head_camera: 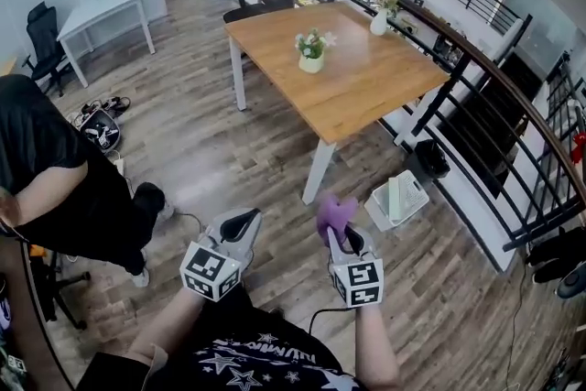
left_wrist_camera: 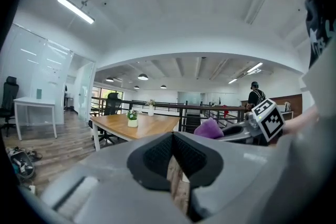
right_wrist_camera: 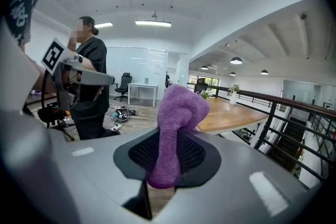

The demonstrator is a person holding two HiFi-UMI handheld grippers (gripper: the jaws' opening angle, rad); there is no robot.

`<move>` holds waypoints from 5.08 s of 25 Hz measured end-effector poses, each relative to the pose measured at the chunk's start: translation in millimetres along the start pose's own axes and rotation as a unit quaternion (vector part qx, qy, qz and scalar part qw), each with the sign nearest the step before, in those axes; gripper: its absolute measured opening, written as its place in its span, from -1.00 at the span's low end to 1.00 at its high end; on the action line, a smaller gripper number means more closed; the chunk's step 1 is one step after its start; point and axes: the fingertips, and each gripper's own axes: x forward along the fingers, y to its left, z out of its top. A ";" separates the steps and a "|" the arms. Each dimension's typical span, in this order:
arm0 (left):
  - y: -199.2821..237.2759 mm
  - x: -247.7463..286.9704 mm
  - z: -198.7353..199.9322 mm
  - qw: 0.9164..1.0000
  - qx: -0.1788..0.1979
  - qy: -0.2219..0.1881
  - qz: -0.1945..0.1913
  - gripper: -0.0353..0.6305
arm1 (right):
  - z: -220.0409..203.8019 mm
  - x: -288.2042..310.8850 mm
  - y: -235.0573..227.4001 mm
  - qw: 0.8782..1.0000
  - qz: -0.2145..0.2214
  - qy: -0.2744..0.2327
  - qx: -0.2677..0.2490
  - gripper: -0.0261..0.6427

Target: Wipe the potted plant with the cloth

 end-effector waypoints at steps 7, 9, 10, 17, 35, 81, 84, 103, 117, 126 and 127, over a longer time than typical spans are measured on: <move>13.6 -6.7 -19.3 0.999 -0.027 0.014 0.021 -0.89 | -13.3 6.4 11.7 1.000 0.020 0.014 -0.011 -0.69; 19.4 -0.9 -22.5 0.999 -0.033 0.012 0.018 -0.89 | -14.4 12.3 7.6 1.000 0.018 0.018 -0.014 -0.69; 23.2 2.5 -23.4 0.999 -0.036 0.011 0.015 -0.89 | -13.7 16.0 5.4 1.000 0.016 0.020 -0.013 -0.69; 78.3 37.1 -16.7 0.999 -0.046 0.006 0.004 -0.89 | 6.2 66.9 -15.3 0.999 -0.005 0.032 -0.010 -0.68; 230.6 136.8 -15.7 0.996 -0.065 0.043 -0.033 -0.89 | 60.5 234.5 -55.3 0.998 -0.027 0.058 0.016 -0.68; 380.0 453.1 18.8 0.991 -0.029 0.105 -0.072 -0.89 | 89.4 490.5 -311.7 0.990 -0.075 0.069 0.095 -0.68; 389.5 469.0 24.6 0.993 -0.025 0.099 -0.056 -0.89 | 90.8 504.3 -328.0 0.991 -0.068 0.067 0.096 -0.68; 422.6 565.7 -0.2 0.974 0.023 0.150 -0.168 -0.46 | 75.1 560.3 -371.5 0.977 -0.124 0.108 0.133 -0.68; 428.4 640.8 -43.1 0.910 0.121 0.200 -0.343 0.53 | 91.7 612.0 -397.3 0.973 -0.139 0.146 0.113 -0.68; 425.8 663.3 -61.5 0.875 0.159 0.205 -0.410 0.57 | 83.6 653.3 -397.3 0.980 -0.066 0.177 0.057 -0.68; 424.9 665.5 -63.5 0.870 0.167 0.204 -0.416 0.57 | 82.3 656.7 -397.2 0.981 -0.060 0.181 0.045 -0.68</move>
